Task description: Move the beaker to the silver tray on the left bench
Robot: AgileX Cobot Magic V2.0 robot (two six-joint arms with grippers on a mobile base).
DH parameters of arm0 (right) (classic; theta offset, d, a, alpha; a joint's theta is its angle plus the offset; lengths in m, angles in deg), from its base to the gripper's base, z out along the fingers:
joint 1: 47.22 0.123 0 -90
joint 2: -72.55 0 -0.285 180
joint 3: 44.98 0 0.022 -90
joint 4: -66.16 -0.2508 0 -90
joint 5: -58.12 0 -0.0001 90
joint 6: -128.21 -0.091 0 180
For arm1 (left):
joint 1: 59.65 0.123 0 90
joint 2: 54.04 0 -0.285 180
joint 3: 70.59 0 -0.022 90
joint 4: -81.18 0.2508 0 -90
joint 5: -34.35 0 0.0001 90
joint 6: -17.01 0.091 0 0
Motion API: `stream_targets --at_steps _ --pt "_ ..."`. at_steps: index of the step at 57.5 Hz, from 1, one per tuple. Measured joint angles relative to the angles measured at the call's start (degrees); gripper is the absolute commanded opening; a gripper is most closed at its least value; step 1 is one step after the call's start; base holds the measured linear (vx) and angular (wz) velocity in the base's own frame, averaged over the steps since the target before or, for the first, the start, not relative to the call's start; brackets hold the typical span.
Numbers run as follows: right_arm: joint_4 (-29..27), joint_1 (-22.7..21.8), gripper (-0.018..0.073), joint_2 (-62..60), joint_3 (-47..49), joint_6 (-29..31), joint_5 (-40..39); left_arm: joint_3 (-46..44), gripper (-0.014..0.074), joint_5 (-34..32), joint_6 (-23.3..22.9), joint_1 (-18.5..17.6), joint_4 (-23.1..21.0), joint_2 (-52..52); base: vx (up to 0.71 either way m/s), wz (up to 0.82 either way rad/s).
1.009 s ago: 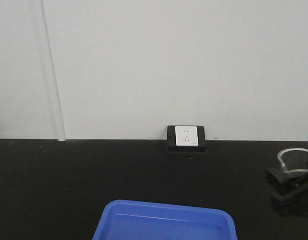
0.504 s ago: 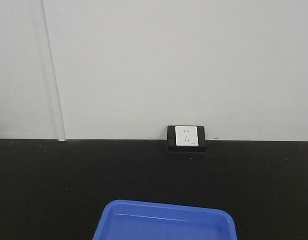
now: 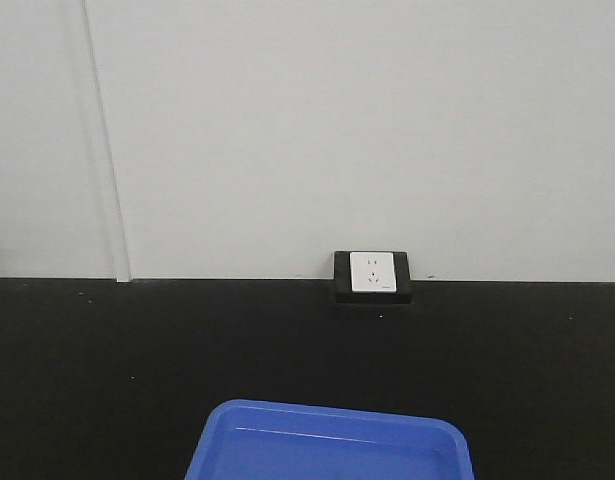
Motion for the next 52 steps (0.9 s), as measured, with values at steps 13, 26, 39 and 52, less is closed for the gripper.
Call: stream_targets --at_steps 13,26,39,52 --pt "0.0 0.0 -0.0008 0.0 0.0 0.0 0.1 0.0 0.0001 0.0 0.0 0.0 0.0 0.0 0.00 0.00" --pt "0.0 0.0 -0.0008 0.0 0.0 0.0 0.2 0.0 0.0001 0.0 0.0 0.0 0.0 0.0 0.00 0.00" --pt "0.0 0.0 -0.0008 0.0 0.0 0.0 0.4 0.0 0.0001 0.0 0.0 0.0 0.0 0.0 -0.01 0.01" --pt "0.0 0.0 -0.0008 0.0 0.0 0.0 0.4 0.0 0.0001 0.0 0.0 0.0 0.0 0.0 -0.04 -0.01"
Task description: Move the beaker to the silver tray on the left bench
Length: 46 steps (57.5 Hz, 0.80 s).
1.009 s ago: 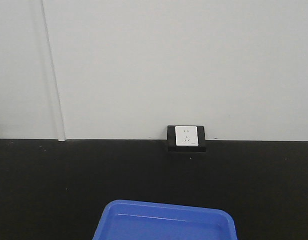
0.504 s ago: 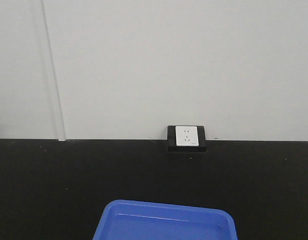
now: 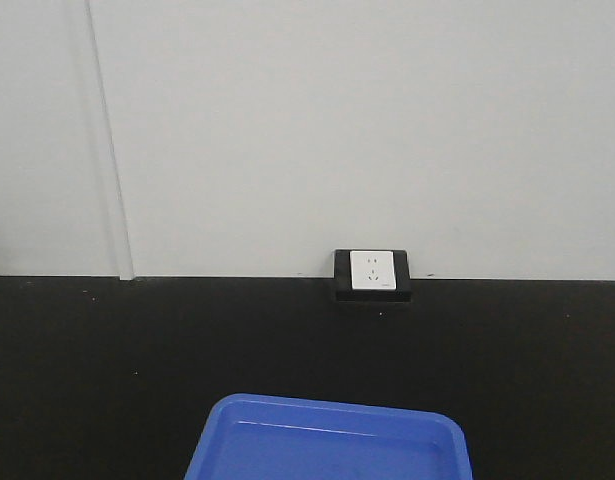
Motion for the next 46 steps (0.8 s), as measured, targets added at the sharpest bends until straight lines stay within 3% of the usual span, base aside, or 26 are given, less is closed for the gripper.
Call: stream_targets --at_steps 46 --pt "0.0 0.0 -0.0008 0.0 0.0 0.0 0.0 0.0 0.0001 0.0 0.0 0.0 0.0 0.0 -0.22 0.01"
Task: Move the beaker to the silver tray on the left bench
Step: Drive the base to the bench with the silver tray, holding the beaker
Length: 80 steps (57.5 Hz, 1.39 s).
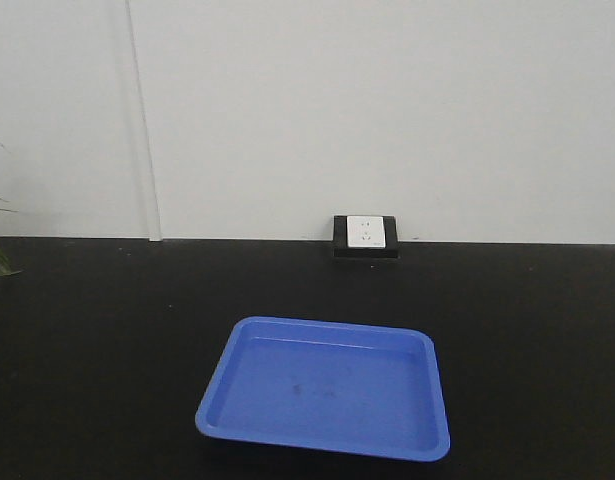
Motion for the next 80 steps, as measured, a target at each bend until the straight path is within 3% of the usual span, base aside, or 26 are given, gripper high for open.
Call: stream_targets --at_steps 80 --pt "0.0 0.0 -0.0008 0.0 0.0 0.0 0.0 0.0 0.0001 0.0 0.0 0.0 0.0 0.0 -0.31 0.38"
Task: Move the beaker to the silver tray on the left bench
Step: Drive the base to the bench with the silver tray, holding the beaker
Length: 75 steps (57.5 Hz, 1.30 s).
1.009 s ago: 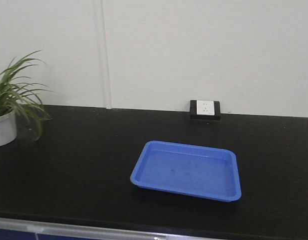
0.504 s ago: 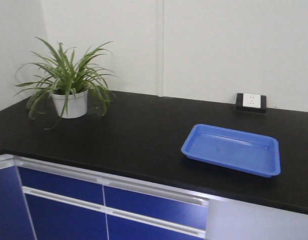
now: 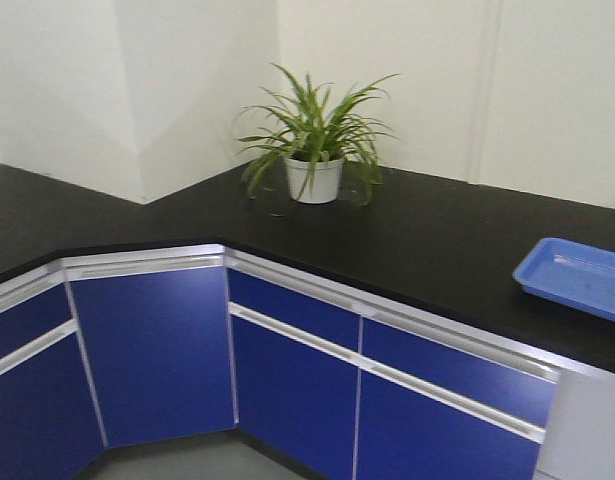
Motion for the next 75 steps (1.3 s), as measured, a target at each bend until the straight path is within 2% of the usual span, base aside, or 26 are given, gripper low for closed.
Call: stream_targets --at_steps 40,75 --pt "0.0 0.0 -0.0008 0.0 0.0 0.0 0.1 0.0 0.0001 0.0 0.0 0.0 0.0 0.0 -0.18 0.76" --pt "0.0 0.0 -0.0008 0.0 0.0 0.0 0.1 0.0 0.0001 0.0 0.0 0.0 0.0 0.0 0.05 0.44"
